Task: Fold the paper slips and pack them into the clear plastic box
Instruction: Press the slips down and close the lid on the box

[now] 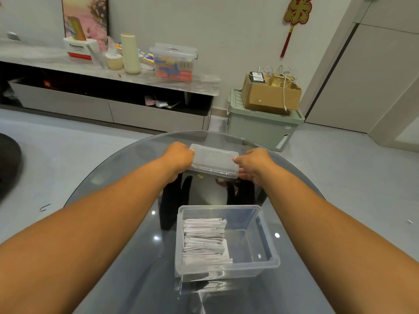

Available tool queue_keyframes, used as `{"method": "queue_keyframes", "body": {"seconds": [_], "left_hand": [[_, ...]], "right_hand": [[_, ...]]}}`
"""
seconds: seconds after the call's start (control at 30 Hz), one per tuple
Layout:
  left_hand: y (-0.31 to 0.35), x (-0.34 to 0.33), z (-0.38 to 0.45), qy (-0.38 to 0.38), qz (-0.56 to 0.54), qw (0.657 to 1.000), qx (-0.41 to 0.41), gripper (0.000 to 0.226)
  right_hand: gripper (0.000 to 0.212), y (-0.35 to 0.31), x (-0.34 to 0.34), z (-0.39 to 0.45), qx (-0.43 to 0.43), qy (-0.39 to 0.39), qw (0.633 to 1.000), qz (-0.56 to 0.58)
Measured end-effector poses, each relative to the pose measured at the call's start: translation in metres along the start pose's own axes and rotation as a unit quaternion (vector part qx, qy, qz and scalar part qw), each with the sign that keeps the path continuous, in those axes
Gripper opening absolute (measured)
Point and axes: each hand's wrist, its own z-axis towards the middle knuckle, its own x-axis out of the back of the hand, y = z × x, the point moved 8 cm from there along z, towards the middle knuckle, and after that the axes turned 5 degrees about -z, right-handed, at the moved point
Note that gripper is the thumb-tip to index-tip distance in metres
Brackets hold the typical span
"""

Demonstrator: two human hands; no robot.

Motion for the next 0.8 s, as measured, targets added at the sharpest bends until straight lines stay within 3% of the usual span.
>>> {"method": "queue_keyframes", "body": {"seconds": [0.07,0.13,0.23,0.47,0.6,0.8], "left_hand": [[-0.003,0.008,0.001,0.021,-0.015,1.0,0.012,0.021],[-0.005,0.013,-0.001,0.016,-0.034,0.999,0.019,0.015],[0.01,0.026,-0.026,0.002,-0.07,0.998,-0.002,0.025],[0.036,0.056,-0.128,-0.07,-0.187,0.98,-0.014,0.024],[0.02,0.059,-0.176,-0.101,-0.184,0.978,-0.007,0.031],[-0.007,0.052,-0.214,-0.084,-0.162,0.983,-0.007,0.038]], "right_hand": [[0.02,0.005,0.006,0.006,-0.001,0.016,1.0,0.006],[0.032,0.005,0.016,0.007,0.02,0.031,0.999,0.0],[0.029,-0.003,0.039,-0.017,0.029,0.081,0.995,-0.046],[0.013,-0.025,0.072,-0.124,0.108,0.032,0.993,-0.036],[0.017,-0.008,0.079,-0.173,0.121,0.011,0.992,-0.042],[0.011,0.02,0.075,-0.205,0.135,0.012,0.989,-0.056]]}}
